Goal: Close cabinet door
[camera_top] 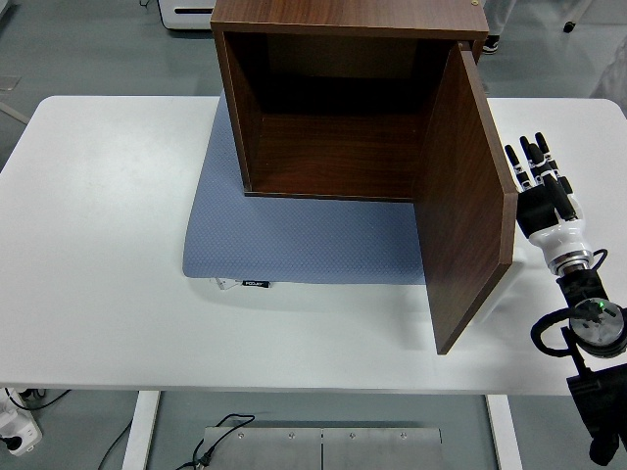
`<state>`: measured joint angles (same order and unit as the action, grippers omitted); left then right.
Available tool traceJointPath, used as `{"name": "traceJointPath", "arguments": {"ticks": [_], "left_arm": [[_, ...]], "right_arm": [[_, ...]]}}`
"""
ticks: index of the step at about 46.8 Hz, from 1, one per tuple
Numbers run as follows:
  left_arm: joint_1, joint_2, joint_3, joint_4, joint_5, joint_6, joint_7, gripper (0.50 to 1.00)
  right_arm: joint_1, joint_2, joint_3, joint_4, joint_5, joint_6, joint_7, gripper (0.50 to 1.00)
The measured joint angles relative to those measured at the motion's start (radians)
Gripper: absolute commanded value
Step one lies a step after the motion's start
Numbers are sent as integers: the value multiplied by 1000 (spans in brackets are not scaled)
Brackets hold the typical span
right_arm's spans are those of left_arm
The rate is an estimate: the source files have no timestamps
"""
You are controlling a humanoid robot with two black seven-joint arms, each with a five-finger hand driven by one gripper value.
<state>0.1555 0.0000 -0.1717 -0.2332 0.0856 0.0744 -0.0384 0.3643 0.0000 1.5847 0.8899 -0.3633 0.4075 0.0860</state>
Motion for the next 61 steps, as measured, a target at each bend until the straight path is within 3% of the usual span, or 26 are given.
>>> {"name": "traceJointPath", "arguments": {"ticks": [61], "left_arm": [[7,0,-2,2,-1,10,0,1000]], "right_arm": [[7,0,3,1,1,-4,1,1000]]}}
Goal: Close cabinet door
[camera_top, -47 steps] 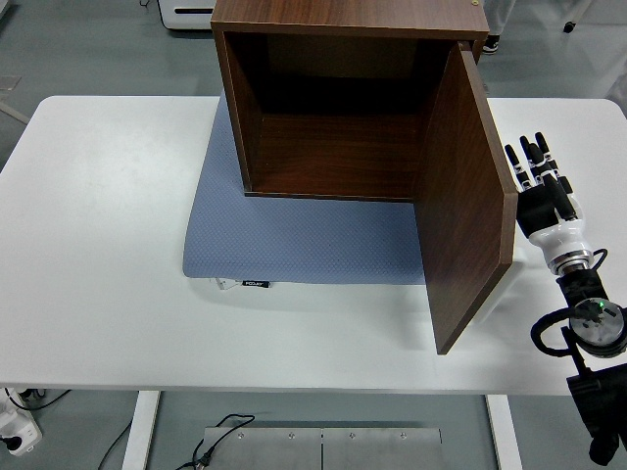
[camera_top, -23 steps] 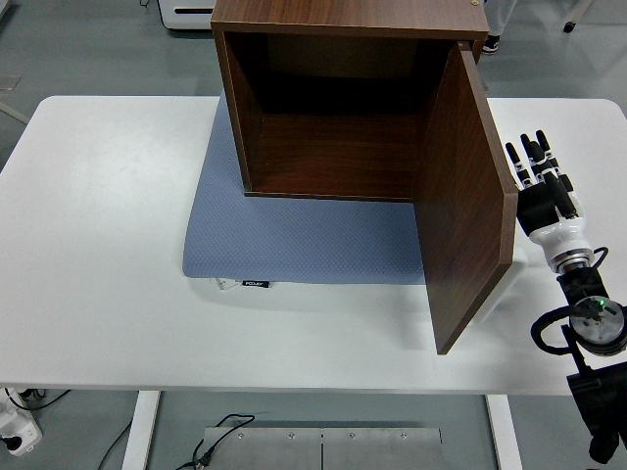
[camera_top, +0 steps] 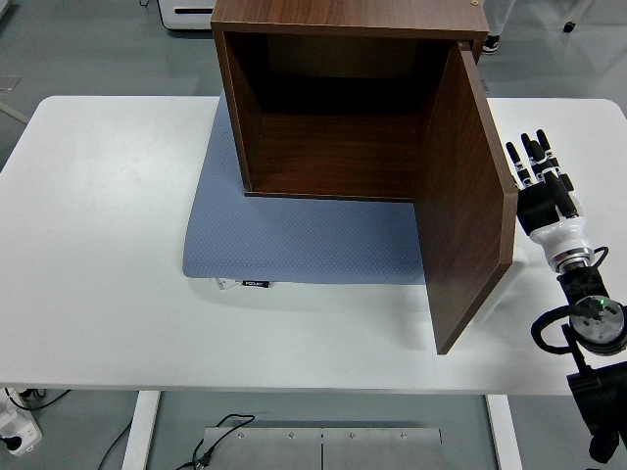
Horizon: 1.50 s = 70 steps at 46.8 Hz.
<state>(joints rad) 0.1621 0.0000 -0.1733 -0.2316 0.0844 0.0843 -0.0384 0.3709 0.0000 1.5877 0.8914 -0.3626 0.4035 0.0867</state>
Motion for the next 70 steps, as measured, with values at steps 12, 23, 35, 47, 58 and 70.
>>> {"name": "traceJointPath", "arguments": {"ticks": [12,23,35,47,58,70], "left_arm": [[0,0,0,0,0,0,0,1000],[-1,0,0,0,0,0,0,1000],[0,0,0,0,0,0,0,1000],[0,0,0,0,0,0,0,1000],[0,0,0,0,0,0,0,1000],[-1,0,0,0,0,0,0,1000]], "right_arm": [[0,0,2,0,0,0,1,1000],[0,0,2,-2,0,1,1,1000],[-2,0,7,-2,-1,3,1,1000],[2,0,6,-2,-1,2,1,1000],[1,0,7,1,0,4,1,1000],[-6,-18,0,10,1,8,0,1000]]}}
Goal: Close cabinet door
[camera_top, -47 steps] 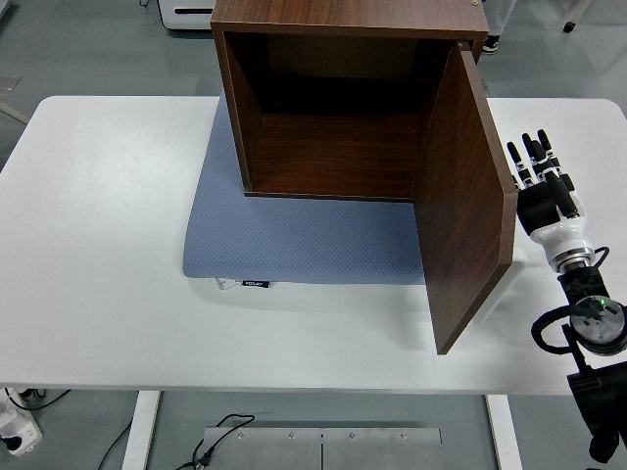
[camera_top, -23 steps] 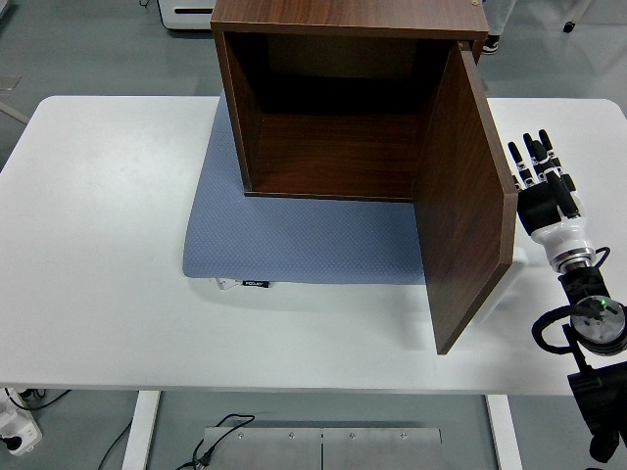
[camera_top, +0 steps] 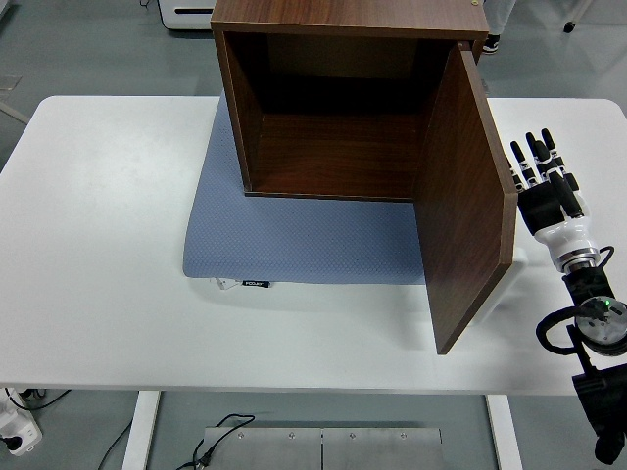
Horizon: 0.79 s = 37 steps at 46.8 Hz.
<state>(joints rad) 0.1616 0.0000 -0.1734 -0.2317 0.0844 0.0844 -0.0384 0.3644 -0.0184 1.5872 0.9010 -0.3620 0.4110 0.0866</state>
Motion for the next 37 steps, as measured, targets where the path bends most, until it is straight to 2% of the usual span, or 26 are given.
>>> {"name": "traceJointPath", "arguments": {"ticks": [8,19,37], "left_arm": [[0,0,0,0,0,0,0,1000],[0,0,0,0,0,0,0,1000],[0,0,0,0,0,0,0,1000]], "right_arm": [[-13,-19,-4,10,-3,10,-2,1000],[-64,-73,-20,90,-5,15,-8,1000],[-162,-158,-34,158,-6,72,-27,1000]]}}
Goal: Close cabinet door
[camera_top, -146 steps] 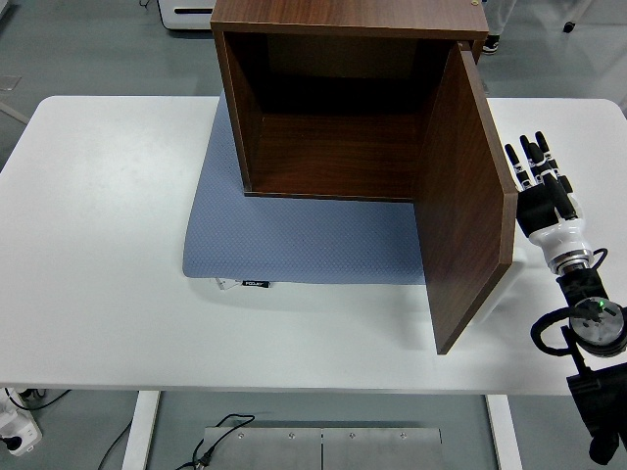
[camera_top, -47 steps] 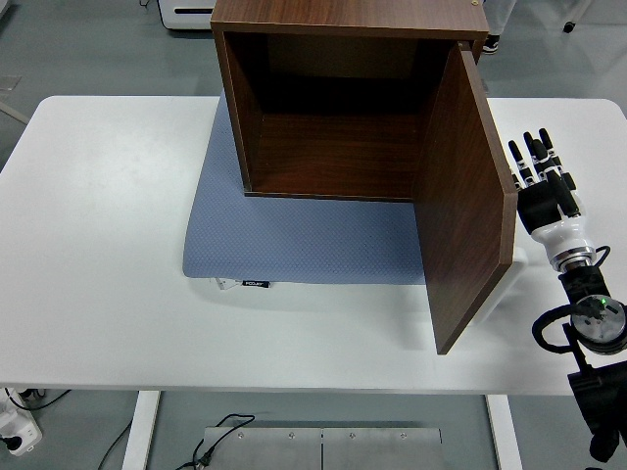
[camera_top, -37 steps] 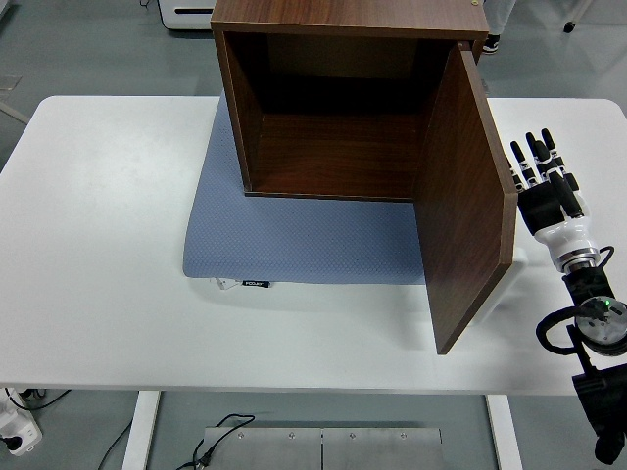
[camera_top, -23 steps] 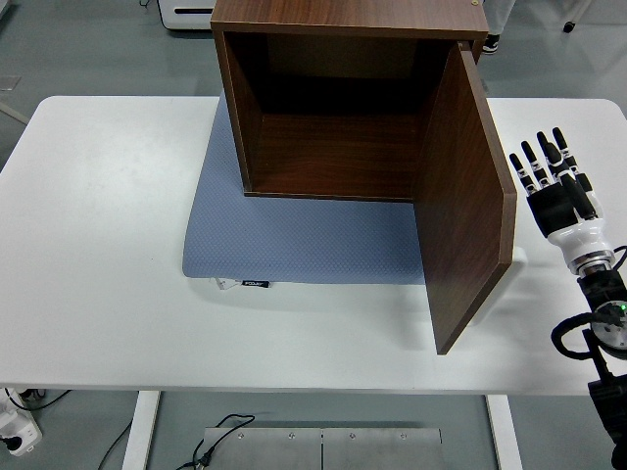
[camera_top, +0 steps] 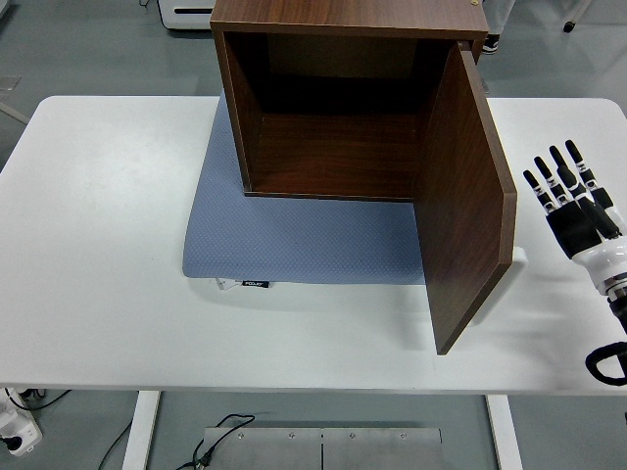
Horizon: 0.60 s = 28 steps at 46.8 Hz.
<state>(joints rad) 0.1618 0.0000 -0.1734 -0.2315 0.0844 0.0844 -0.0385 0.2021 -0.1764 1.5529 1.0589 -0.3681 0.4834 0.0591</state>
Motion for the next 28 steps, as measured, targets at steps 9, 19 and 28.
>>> {"name": "traceJointPath", "arguments": {"ticks": [9,19,28], "left_arm": [[1,0,0,0,0,0,0,1000],[0,0,0,0,0,0,0,1000],[0,0,0,0,0,0,0,1000]], "right_arm": [[-62,-36,8,60,0,24,0,1000],[-142,-65,17,147,0,50,4,1000],[-217,-82,42,229,0,67,4,1000]]}}
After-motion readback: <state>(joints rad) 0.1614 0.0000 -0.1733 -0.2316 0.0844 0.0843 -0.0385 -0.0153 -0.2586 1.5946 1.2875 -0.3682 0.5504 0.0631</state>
